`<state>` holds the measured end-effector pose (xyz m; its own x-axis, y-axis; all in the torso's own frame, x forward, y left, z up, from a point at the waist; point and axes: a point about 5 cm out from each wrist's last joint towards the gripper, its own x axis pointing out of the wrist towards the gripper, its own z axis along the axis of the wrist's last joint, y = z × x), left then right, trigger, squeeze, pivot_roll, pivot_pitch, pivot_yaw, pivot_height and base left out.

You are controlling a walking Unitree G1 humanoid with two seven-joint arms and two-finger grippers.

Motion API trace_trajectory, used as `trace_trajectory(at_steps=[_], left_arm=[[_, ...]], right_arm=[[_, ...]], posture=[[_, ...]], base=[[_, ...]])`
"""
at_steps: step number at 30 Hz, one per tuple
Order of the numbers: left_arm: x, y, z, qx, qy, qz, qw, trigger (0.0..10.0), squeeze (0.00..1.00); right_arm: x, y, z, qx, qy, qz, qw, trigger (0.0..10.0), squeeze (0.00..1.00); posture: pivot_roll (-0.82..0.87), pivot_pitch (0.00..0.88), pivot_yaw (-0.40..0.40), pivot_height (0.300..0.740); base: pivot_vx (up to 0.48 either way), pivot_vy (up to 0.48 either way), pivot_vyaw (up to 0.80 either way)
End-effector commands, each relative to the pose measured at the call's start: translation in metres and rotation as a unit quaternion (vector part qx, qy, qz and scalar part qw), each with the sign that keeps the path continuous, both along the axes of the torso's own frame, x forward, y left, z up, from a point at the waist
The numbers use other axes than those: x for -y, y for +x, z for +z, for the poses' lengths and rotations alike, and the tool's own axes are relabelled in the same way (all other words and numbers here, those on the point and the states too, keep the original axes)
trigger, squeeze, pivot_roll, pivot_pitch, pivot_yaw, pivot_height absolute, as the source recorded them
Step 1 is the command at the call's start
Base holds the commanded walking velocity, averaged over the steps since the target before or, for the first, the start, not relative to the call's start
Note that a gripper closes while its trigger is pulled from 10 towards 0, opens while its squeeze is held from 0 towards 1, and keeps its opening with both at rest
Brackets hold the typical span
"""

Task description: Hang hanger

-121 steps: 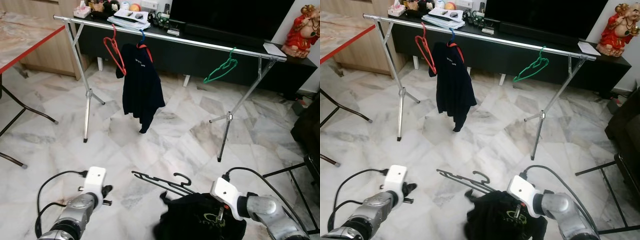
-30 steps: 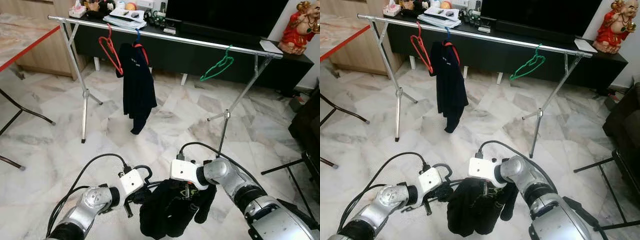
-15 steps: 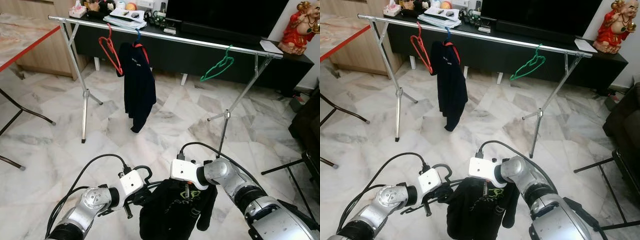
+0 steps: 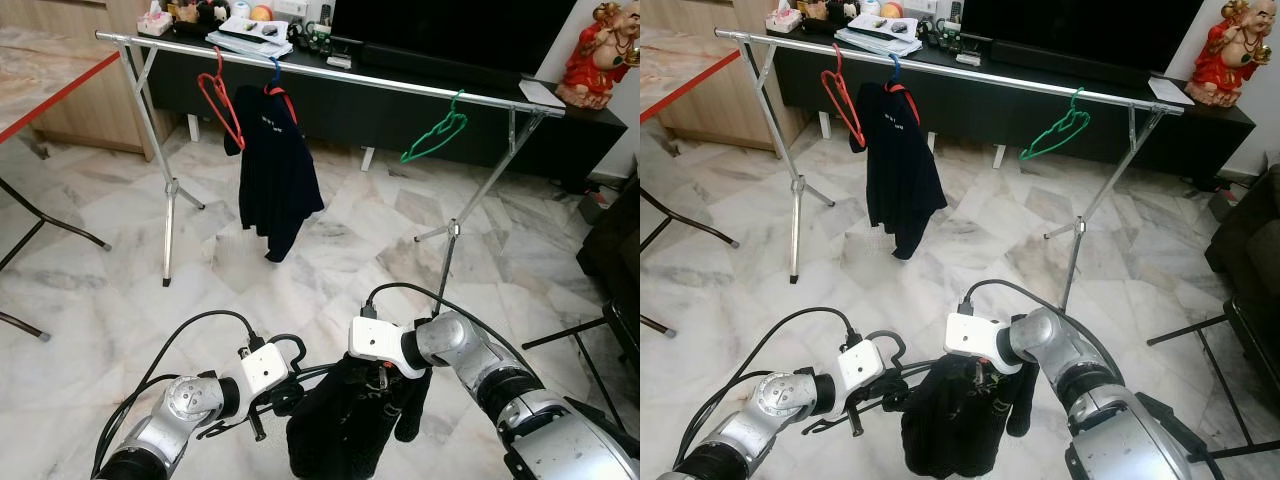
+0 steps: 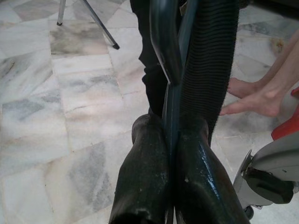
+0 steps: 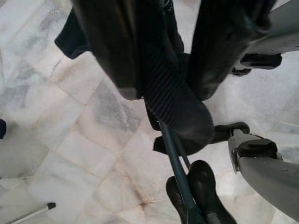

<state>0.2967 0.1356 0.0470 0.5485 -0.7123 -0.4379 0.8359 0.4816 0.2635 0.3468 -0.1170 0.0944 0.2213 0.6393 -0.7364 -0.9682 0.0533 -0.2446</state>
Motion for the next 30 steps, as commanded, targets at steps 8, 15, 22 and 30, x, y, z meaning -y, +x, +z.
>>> trace_trajectory(at_steps=[8,15,22,30], left_arm=[[-0.002,0.0,-0.001,0.006,-0.003,0.017,1.0,0.0,0.0],[0.001,0.0,-0.003,0.003,-0.004,0.017,1.0,0.0,0.0],[-0.001,-0.001,-0.004,0.004,-0.002,0.021,1.0,0.0,0.0],[-0.012,-0.002,-0.003,0.002,-0.002,0.028,1.0,0.0,0.0]], right_arm=[[0.016,0.015,0.029,0.051,-0.013,0.0,0.999,10.0,0.0],[0.023,0.021,0.045,0.081,0.006,-0.009,0.997,10.0,0.0],[0.047,0.034,0.064,0.177,0.05,-0.116,0.976,10.0,0.0],[0.095,0.001,0.012,0.092,0.046,-0.177,0.979,10.0,0.0]], posture=[[-0.02,0.134,-0.153,0.74],[-0.03,0.134,-0.151,0.74],[-0.04,0.139,-0.156,0.74],[-0.04,0.144,-0.153,0.74]], base=[[0.0,0.0,0.0],[0.0,0.0,0.0],[0.0,0.0,0.0],[0.0,0.0,0.0]])
